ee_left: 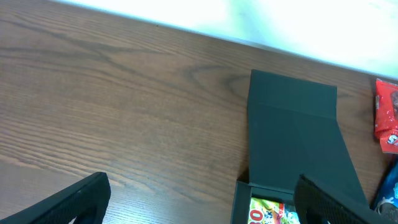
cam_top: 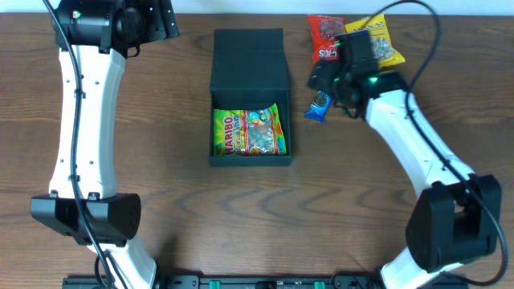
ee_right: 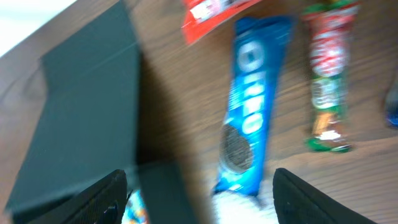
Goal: Pack container
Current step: 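Grasp the blue Oreo pack with the right gripper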
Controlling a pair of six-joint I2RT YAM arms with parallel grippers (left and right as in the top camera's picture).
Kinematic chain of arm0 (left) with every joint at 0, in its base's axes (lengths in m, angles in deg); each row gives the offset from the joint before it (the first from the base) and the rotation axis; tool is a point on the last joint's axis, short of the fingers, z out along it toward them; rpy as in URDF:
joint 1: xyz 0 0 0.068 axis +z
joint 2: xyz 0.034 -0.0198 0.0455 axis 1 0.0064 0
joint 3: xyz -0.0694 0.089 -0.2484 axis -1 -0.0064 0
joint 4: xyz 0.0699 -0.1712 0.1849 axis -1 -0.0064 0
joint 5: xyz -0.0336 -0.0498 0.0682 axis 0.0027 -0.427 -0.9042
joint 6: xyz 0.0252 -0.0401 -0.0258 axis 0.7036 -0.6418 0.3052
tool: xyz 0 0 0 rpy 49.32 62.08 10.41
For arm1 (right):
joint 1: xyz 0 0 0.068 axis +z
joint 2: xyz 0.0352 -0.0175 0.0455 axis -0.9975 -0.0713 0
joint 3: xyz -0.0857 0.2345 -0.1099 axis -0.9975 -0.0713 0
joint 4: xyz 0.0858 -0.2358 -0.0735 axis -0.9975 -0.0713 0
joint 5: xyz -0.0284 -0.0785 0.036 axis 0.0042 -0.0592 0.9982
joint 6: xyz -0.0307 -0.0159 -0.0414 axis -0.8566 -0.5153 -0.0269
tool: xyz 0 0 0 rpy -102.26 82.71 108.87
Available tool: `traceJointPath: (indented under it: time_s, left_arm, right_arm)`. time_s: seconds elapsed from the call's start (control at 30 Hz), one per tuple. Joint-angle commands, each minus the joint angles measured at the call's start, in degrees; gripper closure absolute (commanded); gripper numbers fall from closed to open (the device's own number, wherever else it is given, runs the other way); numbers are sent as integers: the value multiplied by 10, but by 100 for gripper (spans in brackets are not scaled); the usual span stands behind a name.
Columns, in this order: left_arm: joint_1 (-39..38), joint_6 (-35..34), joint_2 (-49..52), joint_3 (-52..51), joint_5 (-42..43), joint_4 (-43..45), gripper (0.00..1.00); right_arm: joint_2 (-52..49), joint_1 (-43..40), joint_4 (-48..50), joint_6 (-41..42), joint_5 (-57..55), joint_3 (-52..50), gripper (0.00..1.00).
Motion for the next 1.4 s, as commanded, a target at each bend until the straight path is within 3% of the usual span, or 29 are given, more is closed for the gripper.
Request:
traceJointPath:
  time_s: [0.0,0.13,0.87,0.97,1.1,1.23,1.37]
  left_arm:
    - [2,-9,-3,12,-4,0,5]
    - [2,-9,-3,12,-4,-4,5]
    - [2,-9,-3,12,-3,-5,5]
    - [2,-9,-3,12,-3,-5,5]
    - [2,-9,-3,12,-4,-5,5]
    - [2,-9,-3,12,-4,-5,5]
    - [2,-9,-3,12,-4,-4,5]
  right_arm:
    - [-37,-11,-3,34,-17,7,23]
    - [-74,-8,0,31,43,12,26]
    - [-180,-21,24,42,7,18,23]
    - [-189,-21,21,27,8,26,31]
    - [-191,-21,15,10,7,29,54]
    - [-191,-30,-6,5,8,29,61]
    - [-191,-41,-44,-33,12,43,61]
